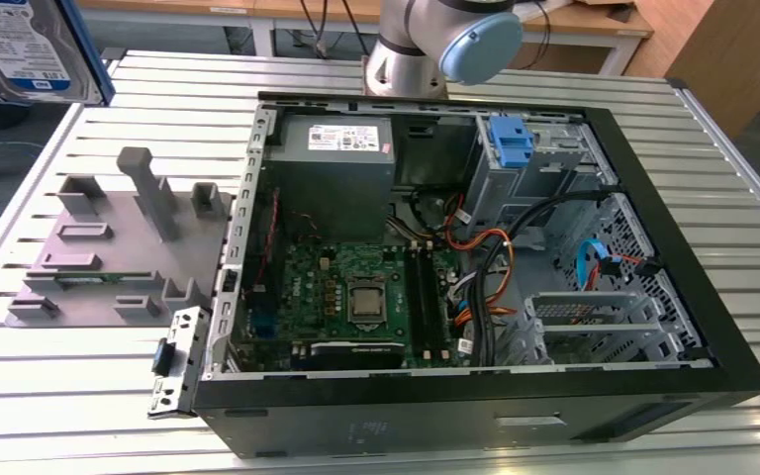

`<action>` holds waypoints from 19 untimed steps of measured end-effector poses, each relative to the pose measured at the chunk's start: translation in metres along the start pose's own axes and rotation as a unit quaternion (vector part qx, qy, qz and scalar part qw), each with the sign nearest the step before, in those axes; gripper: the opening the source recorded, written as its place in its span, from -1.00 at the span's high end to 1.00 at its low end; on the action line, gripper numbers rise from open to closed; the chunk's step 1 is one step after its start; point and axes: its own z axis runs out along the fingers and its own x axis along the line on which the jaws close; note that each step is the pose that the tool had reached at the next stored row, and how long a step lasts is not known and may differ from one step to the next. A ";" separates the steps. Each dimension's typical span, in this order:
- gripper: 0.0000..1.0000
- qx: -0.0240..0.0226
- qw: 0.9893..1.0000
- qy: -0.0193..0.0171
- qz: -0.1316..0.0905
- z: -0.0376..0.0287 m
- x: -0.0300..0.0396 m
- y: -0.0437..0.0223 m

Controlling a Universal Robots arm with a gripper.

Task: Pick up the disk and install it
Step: 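Pick up the disk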

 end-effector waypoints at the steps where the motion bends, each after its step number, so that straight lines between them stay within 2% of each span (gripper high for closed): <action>1: 0.30 0.000 1.000 0.000 0.000 0.0000 0.0000 0.0000; 7: 0.30 0.000 1.000 0.000 0.000 -0.0018 0.0000 0.0001; 13: 0.30 0.000 1.000 0.000 0.000 -0.0070 -0.0002 0.0003; 19: 0.30 0.000 1.000 0.000 0.000 -0.0082 -0.0003 0.0004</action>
